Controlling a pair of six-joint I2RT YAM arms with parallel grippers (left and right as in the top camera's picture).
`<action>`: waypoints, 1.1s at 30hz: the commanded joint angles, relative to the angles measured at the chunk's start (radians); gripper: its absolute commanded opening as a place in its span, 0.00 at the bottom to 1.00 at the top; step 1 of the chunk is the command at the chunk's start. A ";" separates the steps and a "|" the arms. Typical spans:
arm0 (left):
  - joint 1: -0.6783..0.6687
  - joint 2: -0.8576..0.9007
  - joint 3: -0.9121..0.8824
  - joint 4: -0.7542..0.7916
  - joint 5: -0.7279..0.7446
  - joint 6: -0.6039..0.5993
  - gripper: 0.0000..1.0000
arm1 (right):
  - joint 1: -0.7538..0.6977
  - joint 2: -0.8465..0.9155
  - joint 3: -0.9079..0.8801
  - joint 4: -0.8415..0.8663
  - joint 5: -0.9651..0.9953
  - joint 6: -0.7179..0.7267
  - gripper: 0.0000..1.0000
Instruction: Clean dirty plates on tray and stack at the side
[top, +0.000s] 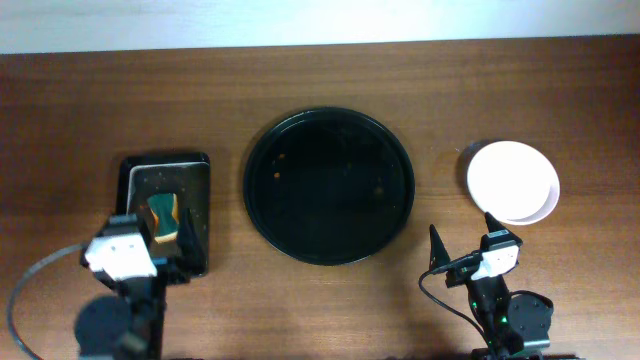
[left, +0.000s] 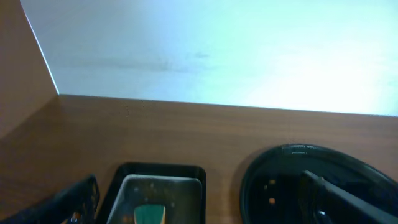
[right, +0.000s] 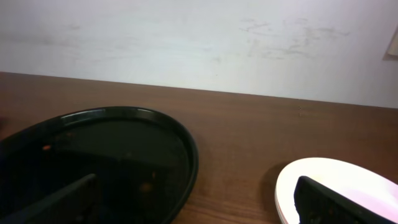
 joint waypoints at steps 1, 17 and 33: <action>-0.003 -0.179 -0.181 0.063 0.023 0.008 1.00 | -0.004 -0.009 -0.009 0.000 0.002 0.008 0.99; -0.005 -0.336 -0.626 0.386 0.031 0.008 1.00 | -0.004 -0.009 -0.009 0.000 0.002 0.008 0.99; -0.005 -0.336 -0.626 0.385 0.031 0.008 0.99 | -0.004 -0.009 -0.009 0.000 0.002 0.008 0.99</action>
